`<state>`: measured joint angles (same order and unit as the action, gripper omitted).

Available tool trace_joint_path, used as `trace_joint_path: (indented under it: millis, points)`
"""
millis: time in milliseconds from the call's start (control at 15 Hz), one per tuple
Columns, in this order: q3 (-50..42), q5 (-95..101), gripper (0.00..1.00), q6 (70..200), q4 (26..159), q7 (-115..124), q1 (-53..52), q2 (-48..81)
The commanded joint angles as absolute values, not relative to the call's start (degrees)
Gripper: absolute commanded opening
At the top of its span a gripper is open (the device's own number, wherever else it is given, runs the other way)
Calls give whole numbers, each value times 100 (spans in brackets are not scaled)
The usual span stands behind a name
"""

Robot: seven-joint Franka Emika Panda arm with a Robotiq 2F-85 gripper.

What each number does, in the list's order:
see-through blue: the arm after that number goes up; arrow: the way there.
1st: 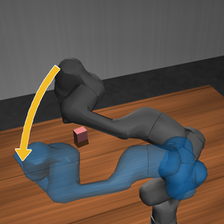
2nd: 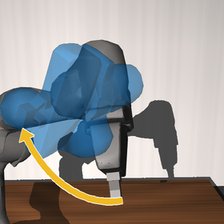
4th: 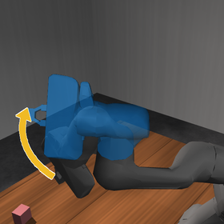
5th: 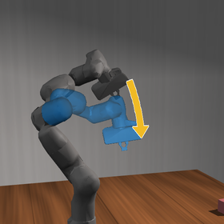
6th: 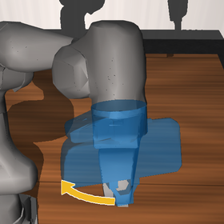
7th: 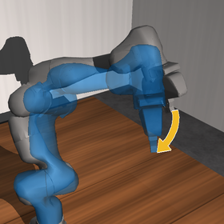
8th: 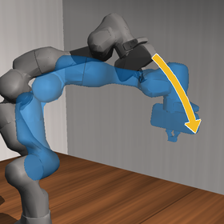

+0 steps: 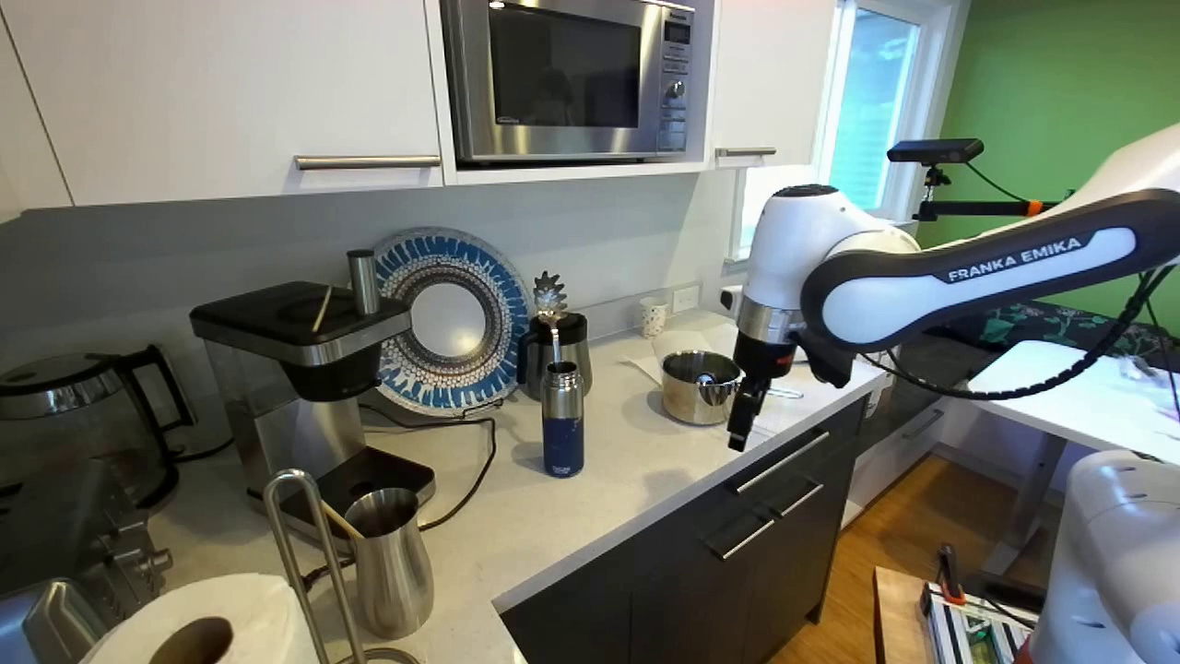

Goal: Put the silver ladle on the counter

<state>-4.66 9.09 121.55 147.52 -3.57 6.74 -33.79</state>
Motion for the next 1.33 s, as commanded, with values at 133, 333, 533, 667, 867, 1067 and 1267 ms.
trace_joint_path:
  millis: [133, 333, 533, 667, 867, 1067, 1267]
  points:
    - [-498, 659, 100, 13997, 13984, -417, 430, -2266]
    - [-480, 729, 100, 15262, 13772, -362, 493, -1845]
    - [-621, 472, 100, 16130, 13629, -592, 378, -1503]
    - [-838, -32, 100, 16511, 13579, -943, 147, -1314]
    - [-967, -480, 100, 16430, 13642, -1177, -64, -1401]
    - [-1411, -978, 100, 16420, 13636, -1495, -748, -1407]
    - [-1455, -992, 100, 16419, 13634, -1495, -807, -1411]
